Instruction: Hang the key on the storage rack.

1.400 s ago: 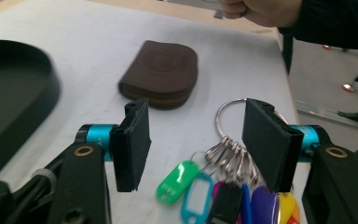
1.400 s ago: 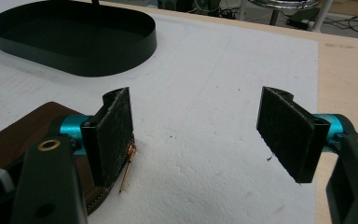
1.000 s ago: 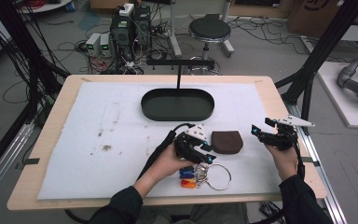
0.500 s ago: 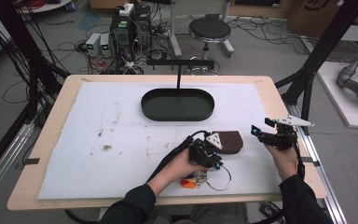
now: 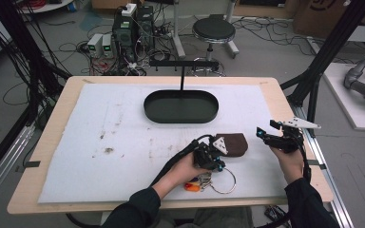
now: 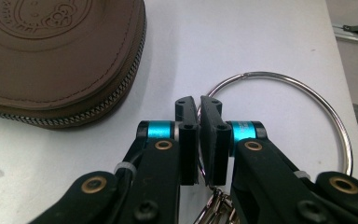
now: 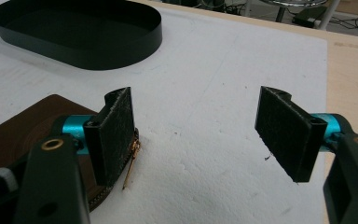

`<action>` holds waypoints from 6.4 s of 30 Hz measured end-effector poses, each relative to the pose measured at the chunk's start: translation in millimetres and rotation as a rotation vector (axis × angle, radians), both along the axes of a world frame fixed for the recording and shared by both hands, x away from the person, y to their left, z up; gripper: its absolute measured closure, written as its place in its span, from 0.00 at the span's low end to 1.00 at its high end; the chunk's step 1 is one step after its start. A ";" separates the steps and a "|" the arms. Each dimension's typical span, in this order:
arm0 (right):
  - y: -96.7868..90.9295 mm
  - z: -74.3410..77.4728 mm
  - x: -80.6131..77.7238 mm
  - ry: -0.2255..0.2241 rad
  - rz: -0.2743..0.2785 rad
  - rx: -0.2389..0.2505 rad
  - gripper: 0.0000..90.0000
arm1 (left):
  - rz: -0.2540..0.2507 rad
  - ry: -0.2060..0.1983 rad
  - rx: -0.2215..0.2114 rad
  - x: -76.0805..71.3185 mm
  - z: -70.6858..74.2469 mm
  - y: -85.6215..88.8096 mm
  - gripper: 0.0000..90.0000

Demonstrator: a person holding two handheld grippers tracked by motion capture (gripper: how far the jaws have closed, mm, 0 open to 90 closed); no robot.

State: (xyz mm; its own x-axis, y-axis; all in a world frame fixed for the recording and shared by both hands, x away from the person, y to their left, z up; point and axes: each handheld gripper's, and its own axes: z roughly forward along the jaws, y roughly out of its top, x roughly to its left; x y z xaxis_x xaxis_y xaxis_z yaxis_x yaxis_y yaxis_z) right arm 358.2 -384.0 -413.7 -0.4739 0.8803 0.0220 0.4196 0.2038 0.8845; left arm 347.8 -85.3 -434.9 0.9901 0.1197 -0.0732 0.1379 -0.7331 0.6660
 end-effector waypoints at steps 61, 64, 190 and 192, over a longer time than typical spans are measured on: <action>0.0 -0.1 0.7 -0.009 -0.014 -0.001 0.32 | 0.012 -0.089 -0.365 -21.8 59.7 92.8 0.96; 0.2 -0.2 0.9 -0.010 -0.014 -0.004 0.32 | 0.029 -0.110 -0.393 -22.0 67.5 102.6 0.96; 4.6 -2.2 3.9 -0.010 -0.008 -0.029 0.32 | 0.746 -0.374 -0.464 74.0 120.8 243.7 0.37; 4.7 -2.0 3.4 -0.008 -0.009 -0.023 0.32 | 0.718 -0.370 -0.475 58.8 119.5 244.5 0.34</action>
